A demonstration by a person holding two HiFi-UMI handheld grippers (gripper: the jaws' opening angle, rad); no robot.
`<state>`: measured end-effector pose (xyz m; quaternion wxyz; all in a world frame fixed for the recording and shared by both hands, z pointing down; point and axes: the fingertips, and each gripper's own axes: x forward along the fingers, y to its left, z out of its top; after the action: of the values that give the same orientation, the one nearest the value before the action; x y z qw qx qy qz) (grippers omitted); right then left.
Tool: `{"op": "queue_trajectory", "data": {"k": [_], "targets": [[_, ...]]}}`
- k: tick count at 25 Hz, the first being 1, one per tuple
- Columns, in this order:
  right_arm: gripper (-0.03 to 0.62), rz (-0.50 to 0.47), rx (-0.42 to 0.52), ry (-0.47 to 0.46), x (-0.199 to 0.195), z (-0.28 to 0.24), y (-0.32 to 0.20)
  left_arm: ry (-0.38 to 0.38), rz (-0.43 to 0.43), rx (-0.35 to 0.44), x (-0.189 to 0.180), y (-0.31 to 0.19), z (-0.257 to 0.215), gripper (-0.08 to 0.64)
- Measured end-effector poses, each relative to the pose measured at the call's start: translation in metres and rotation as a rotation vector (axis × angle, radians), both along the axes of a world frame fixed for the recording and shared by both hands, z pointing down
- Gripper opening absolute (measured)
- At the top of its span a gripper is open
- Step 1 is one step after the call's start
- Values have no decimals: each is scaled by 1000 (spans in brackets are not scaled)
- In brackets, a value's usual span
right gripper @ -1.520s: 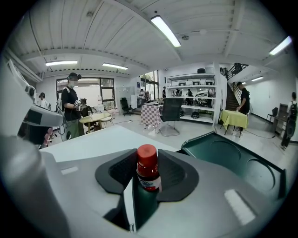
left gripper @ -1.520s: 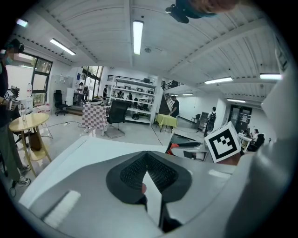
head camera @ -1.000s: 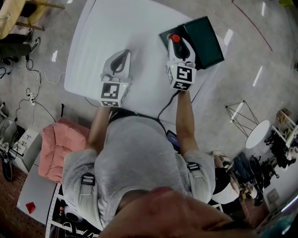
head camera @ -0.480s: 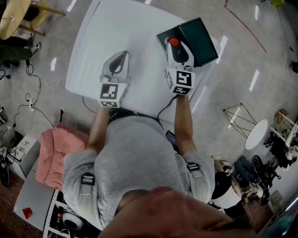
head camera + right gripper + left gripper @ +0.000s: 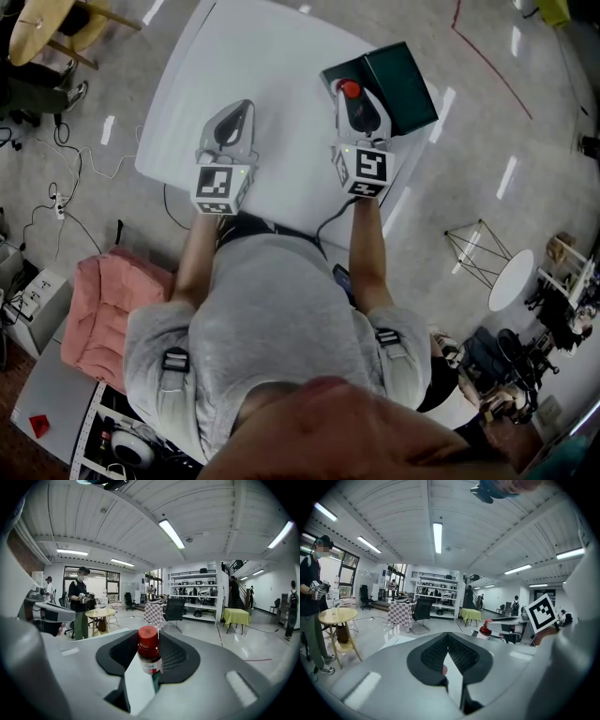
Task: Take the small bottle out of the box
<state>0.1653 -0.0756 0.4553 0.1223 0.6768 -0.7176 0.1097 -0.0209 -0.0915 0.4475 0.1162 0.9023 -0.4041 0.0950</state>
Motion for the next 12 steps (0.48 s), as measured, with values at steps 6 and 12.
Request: {"op": "queue_trajectory", "data": {"k": [6, 12], "targets": [[138, -47, 21, -1, -24, -12, 8, -1, -36, 18, -18, 7, -9, 12], [138, -105, 24, -13, -52, -13, 12, 3, -62, 25, -33, 14, -15, 12]]}}
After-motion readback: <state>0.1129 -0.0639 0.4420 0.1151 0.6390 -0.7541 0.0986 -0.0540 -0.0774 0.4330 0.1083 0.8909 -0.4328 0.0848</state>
